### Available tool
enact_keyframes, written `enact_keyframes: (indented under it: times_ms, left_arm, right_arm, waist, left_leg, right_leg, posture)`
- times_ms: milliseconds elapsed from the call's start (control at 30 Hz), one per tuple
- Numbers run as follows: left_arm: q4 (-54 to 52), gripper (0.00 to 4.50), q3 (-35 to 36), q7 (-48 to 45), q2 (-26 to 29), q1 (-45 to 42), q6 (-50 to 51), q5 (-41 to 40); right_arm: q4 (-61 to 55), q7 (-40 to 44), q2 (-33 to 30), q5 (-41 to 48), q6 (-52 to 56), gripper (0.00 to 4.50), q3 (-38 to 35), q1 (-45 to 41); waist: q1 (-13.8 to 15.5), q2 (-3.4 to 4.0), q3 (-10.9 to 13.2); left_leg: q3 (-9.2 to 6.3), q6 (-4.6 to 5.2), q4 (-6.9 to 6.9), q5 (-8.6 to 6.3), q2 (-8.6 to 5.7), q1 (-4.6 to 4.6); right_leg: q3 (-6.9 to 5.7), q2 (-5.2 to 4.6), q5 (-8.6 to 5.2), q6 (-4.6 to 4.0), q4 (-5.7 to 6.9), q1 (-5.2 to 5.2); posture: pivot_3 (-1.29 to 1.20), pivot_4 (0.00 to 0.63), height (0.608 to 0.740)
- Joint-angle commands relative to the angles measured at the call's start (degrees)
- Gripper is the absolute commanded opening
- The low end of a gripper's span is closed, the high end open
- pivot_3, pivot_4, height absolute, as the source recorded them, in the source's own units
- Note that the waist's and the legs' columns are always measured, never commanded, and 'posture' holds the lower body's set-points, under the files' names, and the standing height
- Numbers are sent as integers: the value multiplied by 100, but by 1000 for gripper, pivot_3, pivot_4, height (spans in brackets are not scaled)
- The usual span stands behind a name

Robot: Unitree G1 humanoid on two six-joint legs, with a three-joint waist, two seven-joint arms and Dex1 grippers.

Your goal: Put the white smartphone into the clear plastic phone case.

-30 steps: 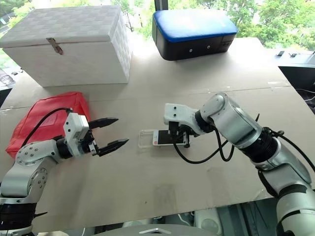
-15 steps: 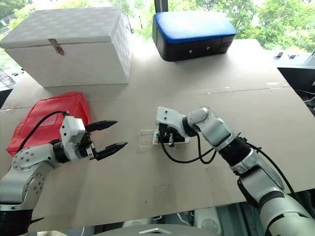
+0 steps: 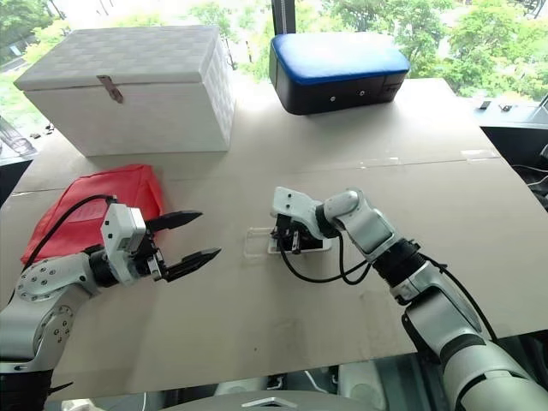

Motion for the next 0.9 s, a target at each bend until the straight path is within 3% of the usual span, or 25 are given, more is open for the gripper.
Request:
enact_keyframes:
  times_ms: [33,200,400,567,900]
  left_arm:
    - [-148,4500,136,31,42,-37,-37,-56]
    - [-78,4500,55,20,21,-133,-53,-34]
    - [24,4500,14,-45,27,-221,-77,-22]
    - [38,4500,2,-68,25,-221,-89,-20]
    - [-9,4500,47,-63,29,-154,-82,-14]
  right_arm:
    - [-914,132,-148,528,455,23,-607,-175]
    - [-2027,298,-453,1242,1352,23,-1006,-345]
    - [-3109,709,-1366,1585,2020,23,-417,-36]
    - [-3111,708,-1856,1189,1762,23,380,312]
    - [-2469,569,-1733,821,1436,23,693,281]
  waist:
    - [0,6,9]
    - [-3,6,9]
    - [13,2,8]
    - [3,-1,10]
    - [9,-4,12]
  left_leg:
    - [1,6,-1,9,0,-8]
    - [-1,10,-18,14,1,-25]
    - [-6,22,-15,-2,0,-55]
    - [-7,18,-8,2,-1,-83]
    - [-12,11,-4,6,3,-82]
  right_leg:
    - [0,0,1,0,0,-8]
    - [-4,4,7,8,-2,-29]
    - [-13,3,4,7,-10,-52]
    - [-14,6,4,8,-10,-75]
    - [-15,18,3,10,-7,-76]
  posture:
    - [0,150,740]
    - [0,150,740]
    - [0,150,740]
    - [0,150,740]
    - [0,150,740]
